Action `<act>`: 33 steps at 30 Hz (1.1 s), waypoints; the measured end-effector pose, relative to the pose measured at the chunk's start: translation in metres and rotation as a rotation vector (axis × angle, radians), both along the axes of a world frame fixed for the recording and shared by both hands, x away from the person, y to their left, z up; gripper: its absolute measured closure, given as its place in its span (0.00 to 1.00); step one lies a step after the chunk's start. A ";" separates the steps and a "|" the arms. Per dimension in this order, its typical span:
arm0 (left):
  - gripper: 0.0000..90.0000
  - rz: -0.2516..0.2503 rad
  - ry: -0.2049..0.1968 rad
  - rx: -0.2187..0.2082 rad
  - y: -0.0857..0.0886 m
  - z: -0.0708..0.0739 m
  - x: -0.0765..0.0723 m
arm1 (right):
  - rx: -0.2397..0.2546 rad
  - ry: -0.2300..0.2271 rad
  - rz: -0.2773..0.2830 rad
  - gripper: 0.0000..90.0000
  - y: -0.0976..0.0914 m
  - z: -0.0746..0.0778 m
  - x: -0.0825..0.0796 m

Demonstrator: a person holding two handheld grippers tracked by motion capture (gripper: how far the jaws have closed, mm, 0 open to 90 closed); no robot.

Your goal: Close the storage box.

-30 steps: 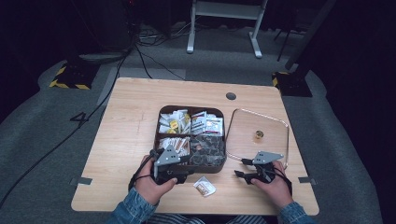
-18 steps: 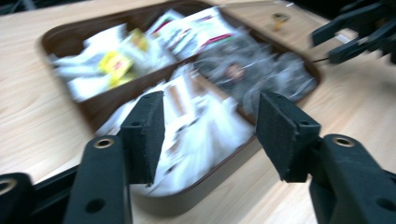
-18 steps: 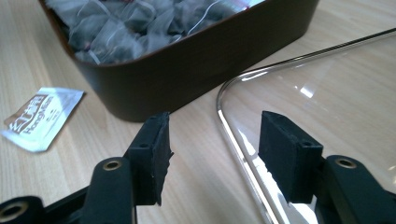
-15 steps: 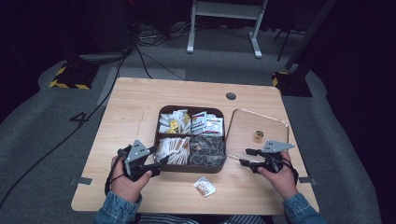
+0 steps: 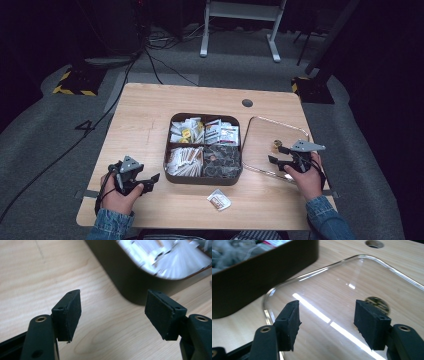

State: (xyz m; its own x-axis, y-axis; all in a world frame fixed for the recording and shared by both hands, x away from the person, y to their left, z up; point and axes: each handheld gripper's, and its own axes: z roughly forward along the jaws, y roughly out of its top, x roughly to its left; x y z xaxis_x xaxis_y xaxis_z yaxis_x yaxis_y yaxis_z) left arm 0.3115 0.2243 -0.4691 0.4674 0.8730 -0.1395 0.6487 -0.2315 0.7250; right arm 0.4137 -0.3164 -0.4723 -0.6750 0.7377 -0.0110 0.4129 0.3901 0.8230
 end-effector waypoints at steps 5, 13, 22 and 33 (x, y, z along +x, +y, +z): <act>0.30 0.011 0.007 0.027 0.005 -0.009 -0.003 | -0.008 0.009 -0.049 0.43 -0.008 -0.006 0.014; 0.29 0.044 0.028 0.098 0.016 -0.022 -0.005 | -0.012 0.038 -0.123 0.41 -0.019 -0.017 0.028; 0.28 0.055 0.039 0.118 0.020 -0.030 -0.003 | -0.037 0.061 -0.188 0.45 -0.016 -0.024 0.041; 0.24 0.035 0.002 0.124 0.017 -0.035 0.000 | -0.045 0.074 -0.168 0.60 -0.014 -0.027 0.058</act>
